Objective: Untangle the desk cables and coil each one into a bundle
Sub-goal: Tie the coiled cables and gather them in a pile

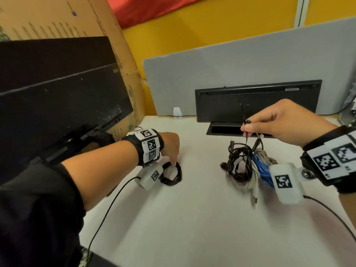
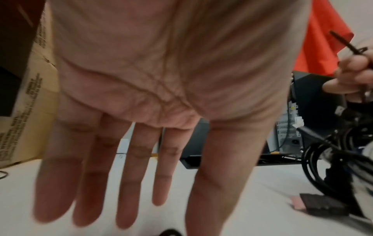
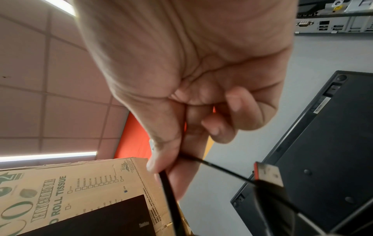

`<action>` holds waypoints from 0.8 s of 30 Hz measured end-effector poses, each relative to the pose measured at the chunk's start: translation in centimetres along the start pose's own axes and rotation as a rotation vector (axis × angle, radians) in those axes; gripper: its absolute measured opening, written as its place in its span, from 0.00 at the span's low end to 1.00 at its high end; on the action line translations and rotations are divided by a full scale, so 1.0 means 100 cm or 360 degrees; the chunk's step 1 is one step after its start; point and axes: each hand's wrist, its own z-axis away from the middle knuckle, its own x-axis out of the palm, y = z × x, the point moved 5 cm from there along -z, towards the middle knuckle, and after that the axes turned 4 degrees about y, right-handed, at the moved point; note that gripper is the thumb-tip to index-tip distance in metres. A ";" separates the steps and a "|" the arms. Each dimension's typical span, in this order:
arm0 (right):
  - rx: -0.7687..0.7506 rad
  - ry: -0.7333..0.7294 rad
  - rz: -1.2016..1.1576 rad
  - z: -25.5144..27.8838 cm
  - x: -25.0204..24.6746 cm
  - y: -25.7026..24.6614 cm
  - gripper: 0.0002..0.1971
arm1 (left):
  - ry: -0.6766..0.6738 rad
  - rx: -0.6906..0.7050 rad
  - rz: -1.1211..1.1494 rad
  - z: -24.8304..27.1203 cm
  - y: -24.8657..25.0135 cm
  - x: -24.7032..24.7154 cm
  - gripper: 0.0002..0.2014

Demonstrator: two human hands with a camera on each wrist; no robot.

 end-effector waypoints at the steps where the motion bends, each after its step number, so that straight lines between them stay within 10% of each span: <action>1: 0.0008 0.0001 0.0004 0.000 0.001 0.000 0.05 | -0.0051 -0.0038 -0.0018 0.000 -0.003 0.004 0.22; 12: 0.0036 0.0010 -0.0023 0.002 0.002 -0.002 0.05 | 0.0013 -0.0102 0.0268 -0.010 -0.010 0.016 0.13; 24: 0.0199 -0.0008 -0.0020 0.005 -0.001 0.000 0.10 | 0.1101 0.0446 0.1786 0.012 0.049 -0.055 0.08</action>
